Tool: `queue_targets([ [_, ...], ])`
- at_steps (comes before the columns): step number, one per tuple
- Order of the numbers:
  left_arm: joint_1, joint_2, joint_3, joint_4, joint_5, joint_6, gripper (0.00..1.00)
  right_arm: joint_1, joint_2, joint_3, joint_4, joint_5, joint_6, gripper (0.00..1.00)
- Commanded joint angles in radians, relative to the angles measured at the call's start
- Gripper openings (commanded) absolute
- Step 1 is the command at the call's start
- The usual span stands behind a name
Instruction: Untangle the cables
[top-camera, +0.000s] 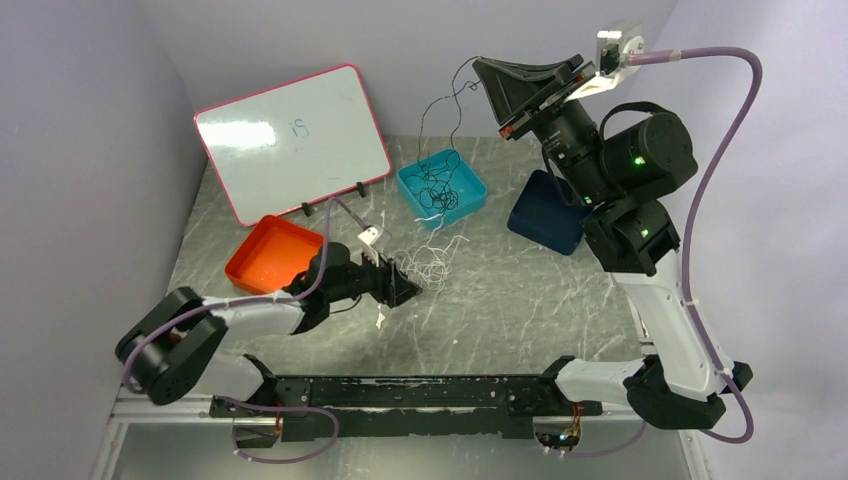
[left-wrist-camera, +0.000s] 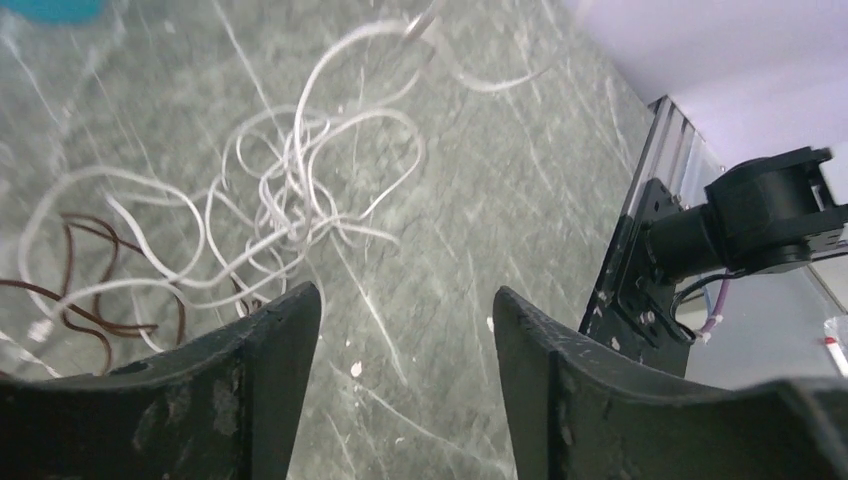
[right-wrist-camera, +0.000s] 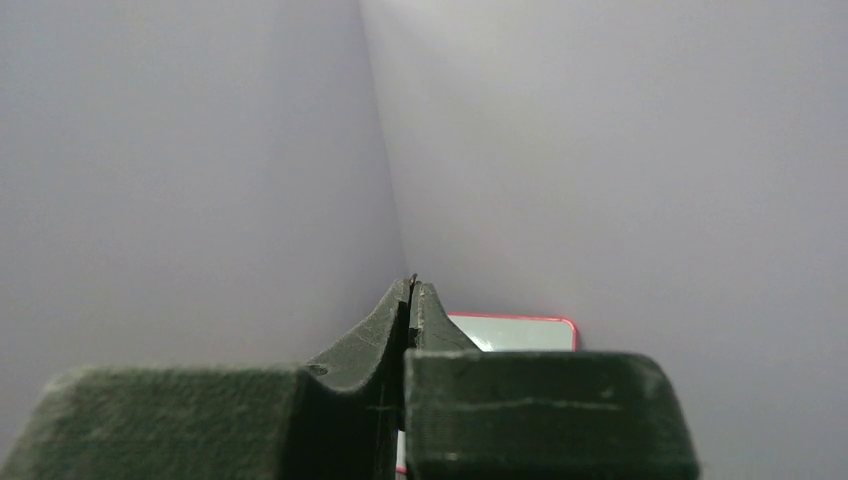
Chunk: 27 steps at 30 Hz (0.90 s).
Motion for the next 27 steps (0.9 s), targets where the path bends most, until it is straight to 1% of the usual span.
queue_targets([
  [1, -0.007, -0.151, 0.03, -0.041, -0.065, 0.034, 0.71, 0.004, -0.016, -0.032, 0.004, 0.005, 0.003, 0.0],
  [7, -0.007, -0.308, 0.052, -0.143, -0.169, 0.07, 0.83, 0.004, -0.029, -0.057, -0.002, -0.014, 0.018, 0.0],
  [9, -0.006, -0.317, 0.072, -0.148, -0.192, 0.082, 0.85, 0.004, -0.029, -0.062, -0.004, -0.028, 0.025, 0.0],
  [11, -0.007, -0.288, 0.106, -0.119, -0.186, 0.089, 0.84, 0.004, -0.027, -0.066, -0.005, -0.033, 0.028, 0.0],
  [15, -0.006, -0.174, 0.189, -0.055, -0.113, 0.091, 0.81, 0.004, -0.026, -0.064, -0.003, -0.035, 0.032, 0.0],
  [16, -0.007, -0.144, 0.208, -0.04, -0.104, 0.117, 0.8, 0.004, -0.026, -0.061, -0.003, -0.036, 0.033, 0.0],
  [20, -0.006, -0.042, 0.261, -0.001, -0.115, 0.138, 0.79, 0.003, -0.033, -0.062, -0.005, -0.041, 0.038, 0.0],
  [22, -0.006, -0.003, 0.281, 0.015, -0.111, 0.139, 0.74, 0.004, -0.036, -0.063, -0.005, -0.043, 0.042, 0.0],
  [27, -0.006, 0.085, 0.313, 0.058, -0.048, 0.112, 0.58, 0.004, -0.04, -0.068, -0.004, -0.04, 0.038, 0.0],
])
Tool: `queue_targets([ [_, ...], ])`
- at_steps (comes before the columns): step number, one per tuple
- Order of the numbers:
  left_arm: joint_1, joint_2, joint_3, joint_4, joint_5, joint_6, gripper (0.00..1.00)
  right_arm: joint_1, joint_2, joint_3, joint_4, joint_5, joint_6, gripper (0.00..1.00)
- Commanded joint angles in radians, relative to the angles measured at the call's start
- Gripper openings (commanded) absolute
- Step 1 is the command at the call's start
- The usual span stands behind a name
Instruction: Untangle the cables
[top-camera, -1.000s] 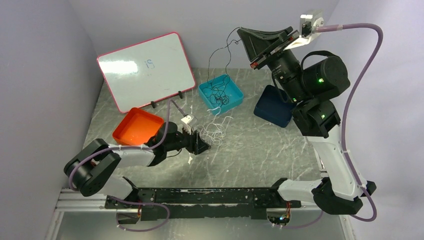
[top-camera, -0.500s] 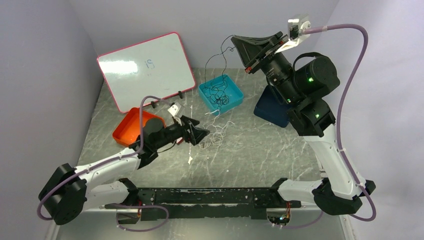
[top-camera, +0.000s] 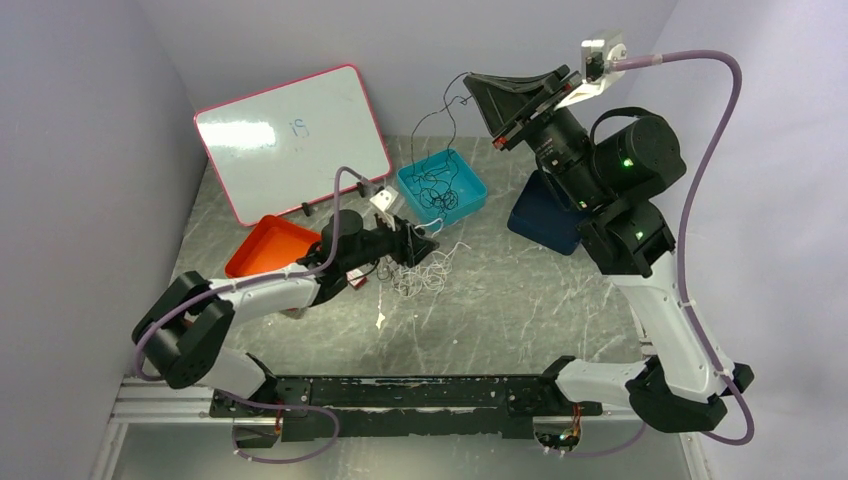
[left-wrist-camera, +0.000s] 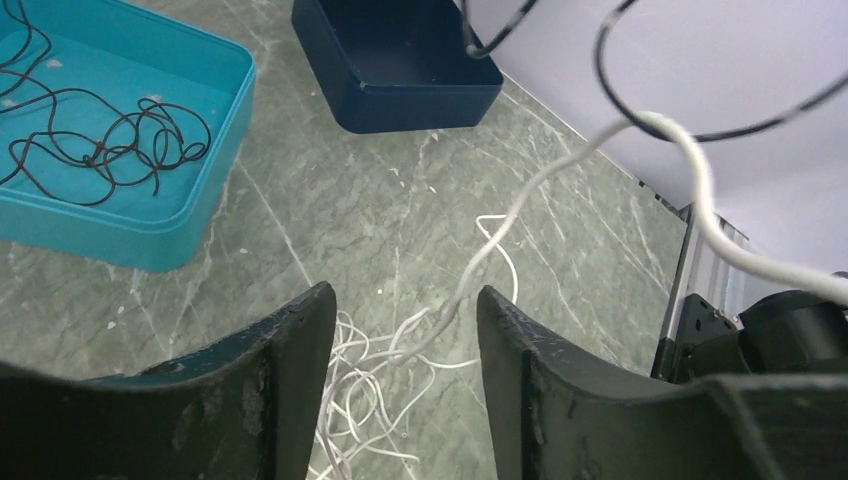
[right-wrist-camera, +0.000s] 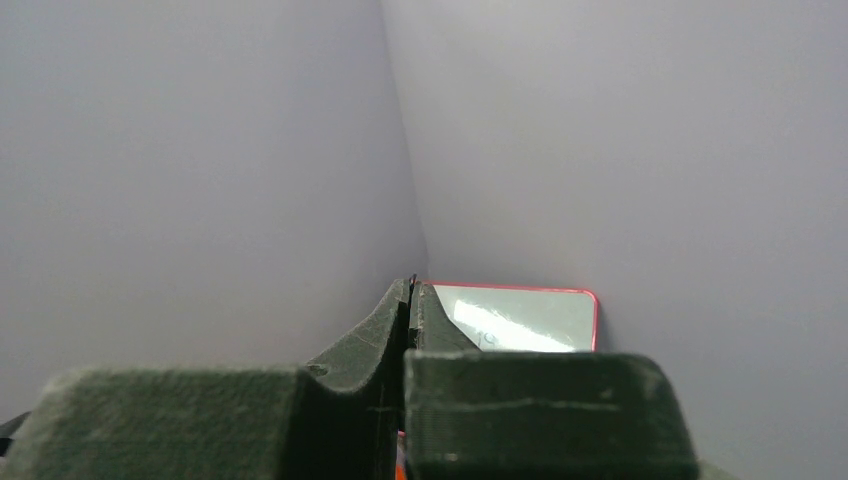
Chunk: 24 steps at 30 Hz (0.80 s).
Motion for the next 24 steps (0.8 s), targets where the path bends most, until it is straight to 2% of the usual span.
queue_targets([
  [1, -0.004, 0.054, 0.038, 0.101, 0.071, -0.001, 0.54, 0.004, -0.02, -0.007, 0.014, -0.004, 0.003, 0.0],
  [4, -0.004, 0.078, 0.025, 0.12, 0.082, -0.046, 0.43, 0.004, -0.019, -0.008, 0.02, -0.003, 0.002, 0.0],
  [7, -0.005, 0.089, 0.003, 0.138, 0.086, -0.063, 0.13, 0.003, -0.018, -0.006, 0.027, -0.001, 0.001, 0.0],
  [8, -0.004, 0.09, -0.005, 0.14, 0.084, -0.067, 0.09, 0.004, -0.017, -0.004, 0.029, 0.0, 0.0, 0.0],
  [16, -0.004, 0.077, -0.114, 0.108, 0.059, -0.071, 0.07, 0.004, -0.024, 0.007, 0.06, 0.058, -0.034, 0.0],
  [24, -0.004, 0.143, -0.256, 0.195, 0.062, -0.133, 0.07, 0.004, -0.038, 0.026, 0.08, 0.112, -0.082, 0.0],
])
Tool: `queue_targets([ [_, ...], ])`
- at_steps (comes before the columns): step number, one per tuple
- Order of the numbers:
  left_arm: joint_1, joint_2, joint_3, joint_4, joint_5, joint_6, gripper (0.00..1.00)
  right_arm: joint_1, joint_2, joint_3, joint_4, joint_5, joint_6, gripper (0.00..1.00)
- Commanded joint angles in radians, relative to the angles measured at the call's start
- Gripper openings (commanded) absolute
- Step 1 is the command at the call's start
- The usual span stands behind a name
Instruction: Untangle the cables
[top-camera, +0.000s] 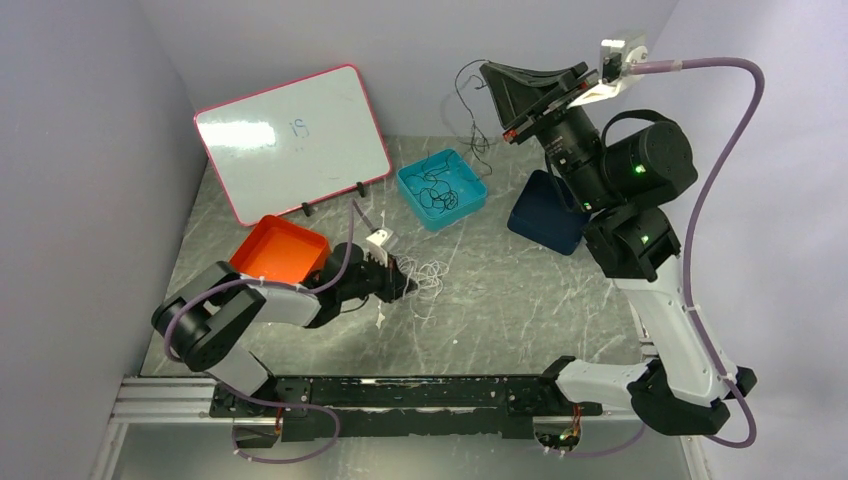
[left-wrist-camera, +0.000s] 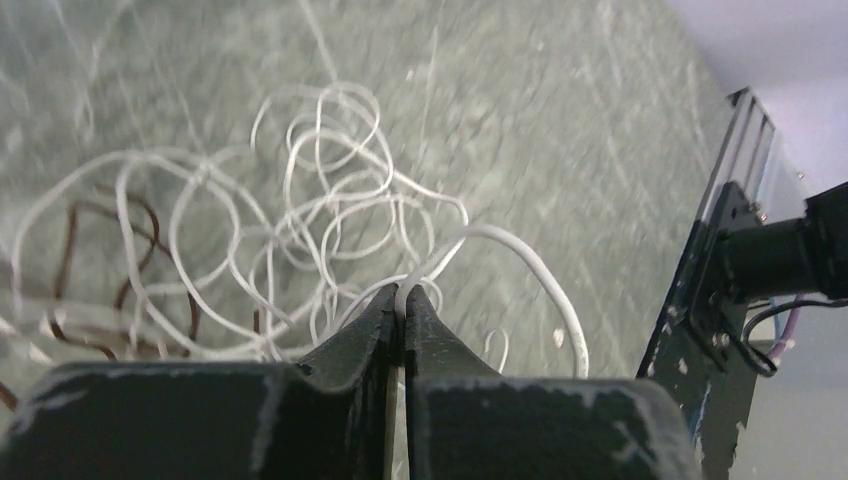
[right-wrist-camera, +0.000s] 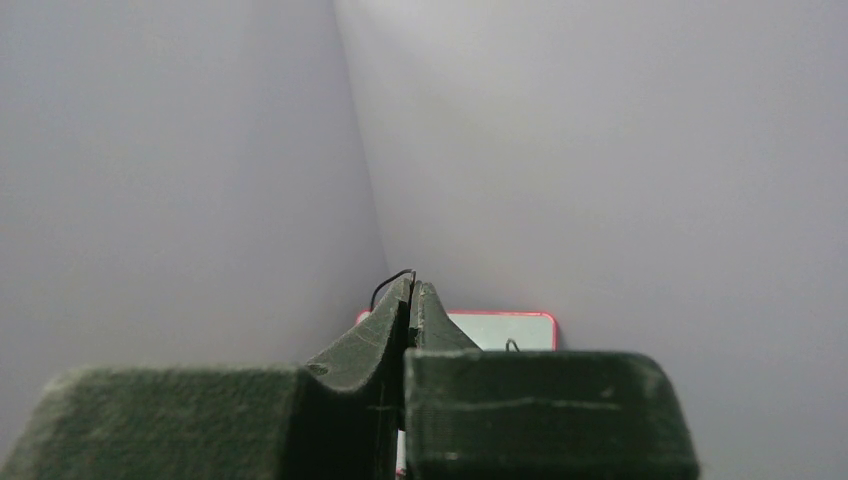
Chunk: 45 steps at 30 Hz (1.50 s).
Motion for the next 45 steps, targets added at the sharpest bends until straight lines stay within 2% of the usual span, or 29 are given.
queue_targets([
  [1, -0.004, 0.037, -0.04, 0.102, 0.016, -0.039, 0.07, 0.004, -0.024, 0.03, 0.042, 0.041, -0.039, 0.0],
  [4, -0.005, 0.027, -0.039, 0.1, 0.024, -0.047, 0.07, 0.004, -0.018, 0.038, 0.018, 0.045, -0.044, 0.0],
  [6, -0.006, -0.008, -0.03, 0.07, 0.014, -0.039, 0.13, 0.004, -0.018, 0.032, 0.001, 0.049, -0.045, 0.0],
  [8, -0.005, -0.057, -0.016, 0.019, -0.004, -0.025, 0.29, 0.004, -0.021, 0.016, -0.018, 0.052, -0.046, 0.0],
  [12, -0.006, -0.19, 0.022, -0.114, -0.044, 0.014, 0.49, 0.004, -0.036, -0.026, -0.065, 0.062, -0.048, 0.0],
  [21, -0.005, -0.547, 0.09, -0.444, -0.125, 0.14, 0.7, 0.003, -0.079, -0.139, -0.128, 0.072, -0.038, 0.0],
  [24, -0.006, -0.634, 0.108, -0.526, -0.149, 0.151, 0.94, 0.004, -0.081, -0.155, -0.15, 0.056, -0.043, 0.0],
  [25, -0.007, -0.657, 0.116, -0.544, -0.158, 0.155, 0.98, 0.003, -0.082, -0.164, -0.151, 0.048, -0.043, 0.0],
  [32, -0.006, -0.712, 0.207, -0.619, -0.211, 0.193, 1.0, 0.002, -0.1, -0.223, -0.143, -0.023, -0.025, 0.0],
  [45, -0.005, -0.666, 0.332, -0.496, -0.168, 0.31, 1.0, 0.004, -0.073, -0.225, -0.158, -0.299, -0.02, 0.0],
])
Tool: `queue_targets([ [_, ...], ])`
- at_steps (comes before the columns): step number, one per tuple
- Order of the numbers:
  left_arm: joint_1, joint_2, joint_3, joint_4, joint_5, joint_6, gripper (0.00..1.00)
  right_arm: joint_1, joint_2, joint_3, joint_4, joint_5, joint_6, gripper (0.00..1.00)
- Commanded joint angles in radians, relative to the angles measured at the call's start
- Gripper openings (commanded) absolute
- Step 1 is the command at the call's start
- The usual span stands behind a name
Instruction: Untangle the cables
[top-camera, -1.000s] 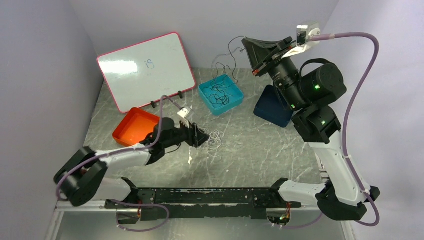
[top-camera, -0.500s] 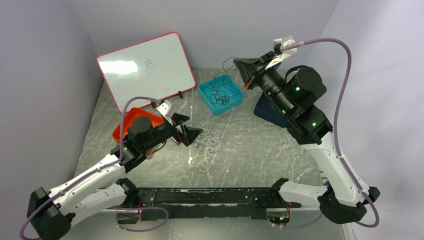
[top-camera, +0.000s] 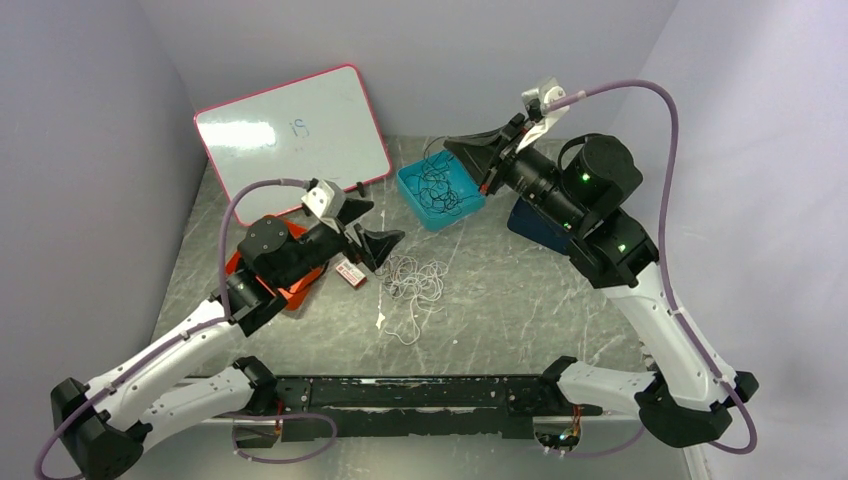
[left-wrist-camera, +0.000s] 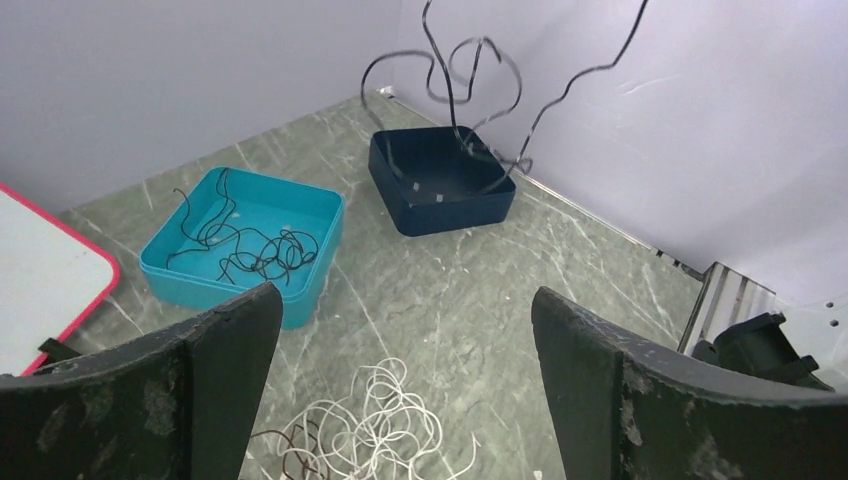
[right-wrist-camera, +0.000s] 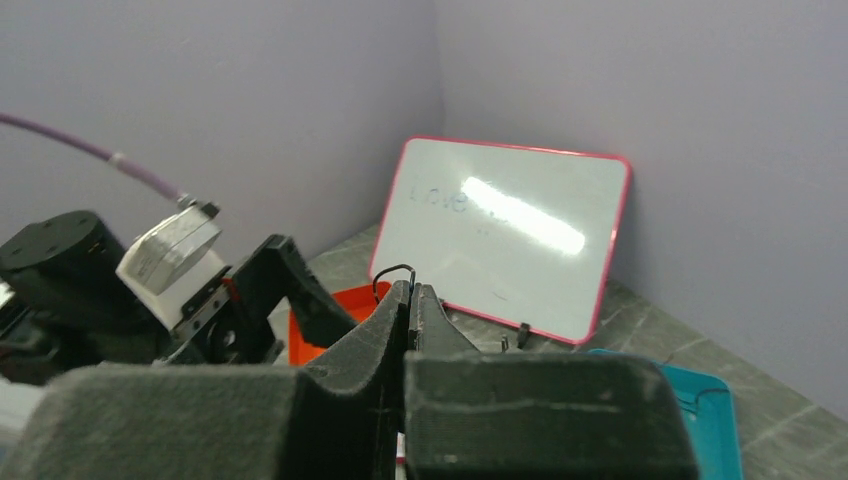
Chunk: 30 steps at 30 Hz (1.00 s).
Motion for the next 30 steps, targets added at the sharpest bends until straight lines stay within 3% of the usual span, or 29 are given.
queue_targets([
  [1, -0.005, 0.014, 0.046, 0.076, 0.027, 0.054, 1.0, 0.002, 0.011, 0.005, -0.004, -0.152, 0.002, 0.0],
  [15, -0.004, 0.064, 0.148, 0.092, 0.171, 0.108, 1.0, 0.003, 0.036, -0.026, 0.015, -0.306, -0.001, 0.0],
  [22, -0.005, 0.09, 0.128, 0.118, 0.128, 0.109, 1.0, 0.004, 0.03, -0.035, 0.039, -0.391, 0.005, 0.0],
  [30, -0.005, 0.109, 0.139, 0.148, 0.222, 0.073, 1.0, 0.005, 0.028, -0.047, 0.037, -0.319, 0.033, 0.0],
])
